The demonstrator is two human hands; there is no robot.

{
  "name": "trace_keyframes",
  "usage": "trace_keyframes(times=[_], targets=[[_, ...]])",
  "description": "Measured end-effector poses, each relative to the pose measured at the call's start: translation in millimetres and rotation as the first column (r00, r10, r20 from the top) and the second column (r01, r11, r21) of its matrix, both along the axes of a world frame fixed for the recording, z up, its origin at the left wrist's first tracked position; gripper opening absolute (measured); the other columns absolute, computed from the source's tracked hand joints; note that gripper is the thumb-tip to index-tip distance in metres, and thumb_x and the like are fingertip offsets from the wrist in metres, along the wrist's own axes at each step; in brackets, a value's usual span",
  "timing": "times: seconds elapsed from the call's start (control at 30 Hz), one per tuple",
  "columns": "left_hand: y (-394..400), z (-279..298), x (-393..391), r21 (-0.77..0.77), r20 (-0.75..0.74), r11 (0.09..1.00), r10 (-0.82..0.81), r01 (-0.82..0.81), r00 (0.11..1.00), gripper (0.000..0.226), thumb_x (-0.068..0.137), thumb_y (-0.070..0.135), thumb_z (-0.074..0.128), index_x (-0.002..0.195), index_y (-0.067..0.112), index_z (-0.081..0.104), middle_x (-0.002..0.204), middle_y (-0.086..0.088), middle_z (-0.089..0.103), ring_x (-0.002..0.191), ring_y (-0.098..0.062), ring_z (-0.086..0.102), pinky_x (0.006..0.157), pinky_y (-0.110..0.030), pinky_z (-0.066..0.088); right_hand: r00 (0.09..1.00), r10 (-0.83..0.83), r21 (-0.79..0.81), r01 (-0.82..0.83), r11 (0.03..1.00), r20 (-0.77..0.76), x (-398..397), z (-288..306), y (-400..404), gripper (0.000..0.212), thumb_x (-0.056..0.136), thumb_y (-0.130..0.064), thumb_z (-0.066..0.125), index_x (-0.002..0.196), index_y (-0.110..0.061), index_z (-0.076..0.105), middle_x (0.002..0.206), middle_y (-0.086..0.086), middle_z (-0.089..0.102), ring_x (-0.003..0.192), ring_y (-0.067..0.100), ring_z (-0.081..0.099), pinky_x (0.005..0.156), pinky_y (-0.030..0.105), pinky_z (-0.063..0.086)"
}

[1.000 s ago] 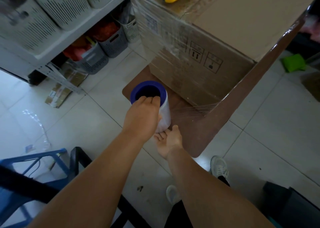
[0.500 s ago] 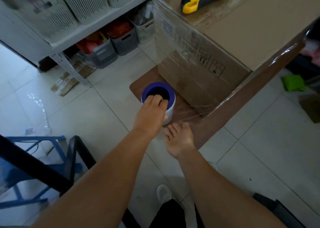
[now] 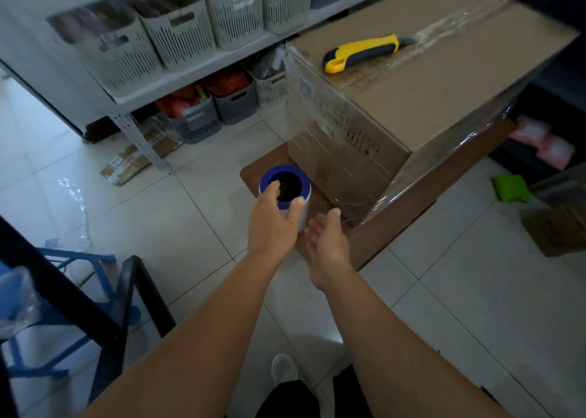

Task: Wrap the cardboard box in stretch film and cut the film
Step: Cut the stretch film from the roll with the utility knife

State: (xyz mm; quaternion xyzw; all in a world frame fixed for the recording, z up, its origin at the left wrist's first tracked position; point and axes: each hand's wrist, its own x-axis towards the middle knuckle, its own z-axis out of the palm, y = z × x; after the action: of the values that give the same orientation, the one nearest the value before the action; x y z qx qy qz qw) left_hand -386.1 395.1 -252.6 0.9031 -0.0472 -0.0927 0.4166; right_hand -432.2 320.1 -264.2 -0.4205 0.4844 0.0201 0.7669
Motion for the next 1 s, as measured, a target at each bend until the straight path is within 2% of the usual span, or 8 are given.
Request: trace_keyframes(times=[0.07,0.13,0.2,0.37,0.47,0.7,0.9,1.0], targets=[[-1,13,-1,-0.063,-0.007,0.997,0.042,-0.043,0.999,0.056,0.094,0.035,0.052,0.143,0.013,0.036,0.141,-0.003,0.046,0.125,-0.014,0.047,0.100,-0.025,0.036,0.999,0.035,-0.082,-0.032,0.996,0.041,-2,17,-3,0.053,0.101,-0.049,0.027,0.130,-0.014,0.053,0.112,-0.001,0.059,0.102,0.013,0.055,0.089,0.024,0.037],[-2,28,1,-0.129,-0.014,0.990,0.058,-0.059,0.998,0.055,0.095,0.035,0.052,0.143,0.013,0.037,0.138,-0.003,0.050,0.121,-0.013,0.049,0.095,-0.020,0.035,0.995,0.070,-0.180,-0.055,0.982,0.076,-2,33,-4,0.042,0.103,-0.045,0.026,0.111,-0.019,0.058,0.092,-0.007,0.061,0.084,0.006,0.057,0.075,0.019,0.041],[-3,46,5,-0.169,0.005,0.984,0.056,-0.055,0.998,0.055,0.095,0.036,0.051,0.143,0.013,0.036,0.136,-0.002,0.052,0.120,-0.012,0.050,0.094,-0.021,0.035,0.990,0.085,-0.264,-0.053,0.963,0.111,1,52,-5,0.040,0.103,-0.043,0.026,0.098,-0.019,0.058,0.084,-0.009,0.060,0.078,0.003,0.056,0.072,0.022,0.043],[-9,88,18,-0.214,0.099,0.977,0.048,-0.026,0.994,0.058,0.095,0.039,0.050,0.143,0.011,0.035,0.134,-0.004,0.053,0.117,-0.014,0.053,0.096,-0.026,0.038,0.970,0.139,-0.418,-0.044,0.908,0.201,12,96,-10,0.052,0.101,-0.047,0.025,0.128,-0.012,0.053,0.131,0.005,0.057,0.117,0.019,0.055,0.100,0.034,0.040],[-17,107,26,-0.243,0.133,0.970,0.026,0.007,0.991,0.058,0.094,0.040,0.050,0.143,0.012,0.035,0.135,-0.003,0.053,0.118,-0.015,0.054,0.098,-0.028,0.040,0.958,0.156,-0.474,-0.025,0.880,0.241,20,120,-19,0.057,0.101,-0.046,0.026,0.144,-0.012,0.043,0.145,0.006,0.048,0.132,0.020,0.046,0.113,0.040,0.033],[-44,135,51,-0.250,0.164,0.966,-0.020,0.061,0.986,0.055,0.095,0.038,0.050,0.142,0.014,0.035,0.136,-0.005,0.052,0.119,-0.017,0.053,0.093,-0.026,0.040,0.961,0.176,-0.595,-0.015,0.804,0.213,51,153,-53,0.060,0.099,-0.049,0.024,0.136,-0.010,0.050,0.138,0.011,0.053,0.128,0.027,0.048,0.108,0.041,0.036],[-74,140,85,-0.111,0.168,0.988,-0.091,0.110,0.982,0.058,0.094,0.041,0.050,0.143,0.015,0.034,0.140,-0.005,0.047,0.125,-0.019,0.048,0.101,-0.035,0.039,0.968,0.226,-0.674,-0.094,0.733,0.111,87,169,-93,0.054,0.101,-0.042,0.024,0.132,-0.006,0.051,0.134,0.012,0.053,0.122,0.028,0.049,0.092,0.035,0.037],[-92,139,106,-0.006,0.187,0.989,-0.146,0.149,0.972,0.057,0.094,0.039,0.051,0.142,0.013,0.035,0.140,-0.006,0.047,0.127,-0.022,0.046,0.100,-0.034,0.037,0.956,0.290,-0.721,-0.172,0.671,0.042,108,172,-113,0.051,0.102,-0.032,0.027,0.122,0.003,0.057,0.125,0.025,0.056,0.110,0.036,0.054,0.085,0.040,0.041]])
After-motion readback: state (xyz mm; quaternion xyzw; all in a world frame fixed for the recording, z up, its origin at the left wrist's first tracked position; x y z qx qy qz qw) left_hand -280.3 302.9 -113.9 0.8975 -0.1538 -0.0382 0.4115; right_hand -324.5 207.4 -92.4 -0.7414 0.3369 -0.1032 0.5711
